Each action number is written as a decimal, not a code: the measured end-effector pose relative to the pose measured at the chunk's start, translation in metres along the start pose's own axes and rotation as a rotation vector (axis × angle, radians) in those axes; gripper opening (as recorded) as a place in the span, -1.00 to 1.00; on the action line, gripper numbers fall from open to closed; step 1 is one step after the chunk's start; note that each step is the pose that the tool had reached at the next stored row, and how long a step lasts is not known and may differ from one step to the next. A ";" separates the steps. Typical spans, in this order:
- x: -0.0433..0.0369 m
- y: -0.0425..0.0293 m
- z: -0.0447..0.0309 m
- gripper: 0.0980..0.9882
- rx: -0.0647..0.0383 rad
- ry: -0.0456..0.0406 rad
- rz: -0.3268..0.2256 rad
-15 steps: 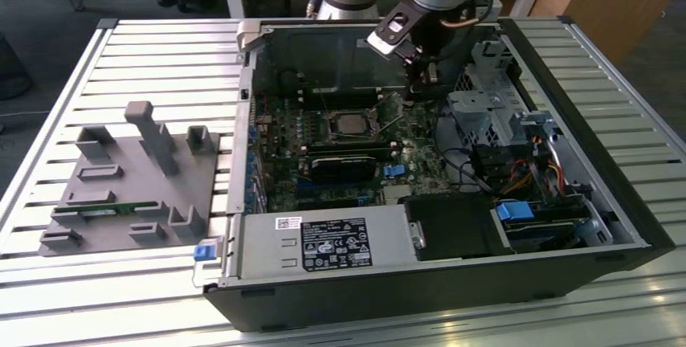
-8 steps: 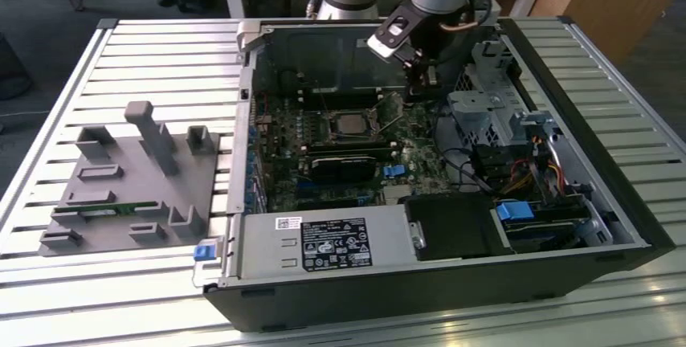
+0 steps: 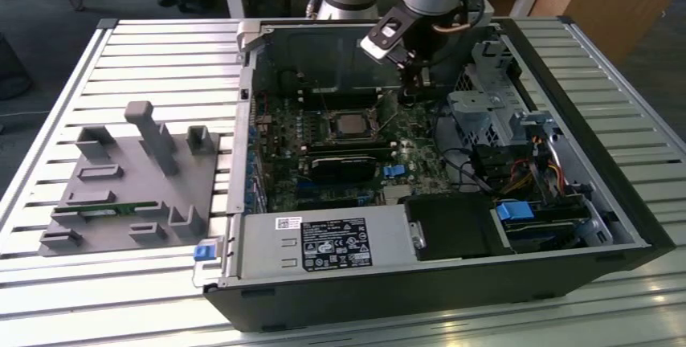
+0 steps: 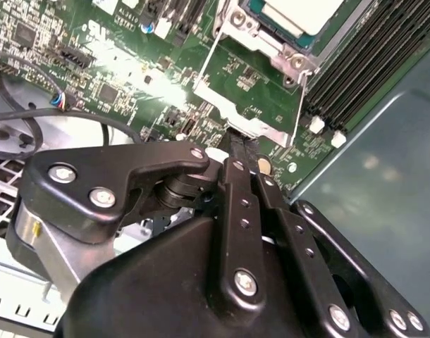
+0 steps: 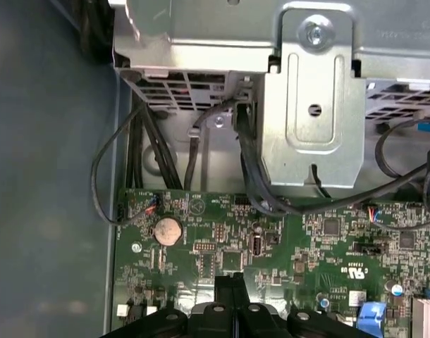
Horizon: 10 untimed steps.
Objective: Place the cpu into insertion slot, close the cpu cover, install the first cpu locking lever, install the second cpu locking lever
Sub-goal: 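Close the cpu cover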
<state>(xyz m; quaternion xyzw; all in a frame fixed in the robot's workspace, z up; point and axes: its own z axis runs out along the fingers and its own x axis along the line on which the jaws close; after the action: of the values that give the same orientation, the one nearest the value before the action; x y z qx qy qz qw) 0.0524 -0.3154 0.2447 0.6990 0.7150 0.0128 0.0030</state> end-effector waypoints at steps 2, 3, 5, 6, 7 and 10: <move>0.0001 -0.0030 0.0004 -0.96 0.000 0.0000 0.000; 0.0001 -0.0047 0.0004 -0.96 0.000 -0.0002 0.000; 0.0001 -0.0077 0.0005 -0.96 0.000 -0.0002 0.000; 0.0002 -0.0096 0.0005 -0.96 0.000 -0.0002 0.000; 0.0003 -0.0116 0.0005 -0.96 0.000 -0.0002 0.000; 0.0003 -0.0155 0.0004 -0.96 0.000 0.0000 0.000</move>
<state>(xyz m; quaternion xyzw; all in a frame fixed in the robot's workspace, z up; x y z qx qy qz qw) 0.0368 -0.3155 0.2439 0.6990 0.7150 0.0128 0.0030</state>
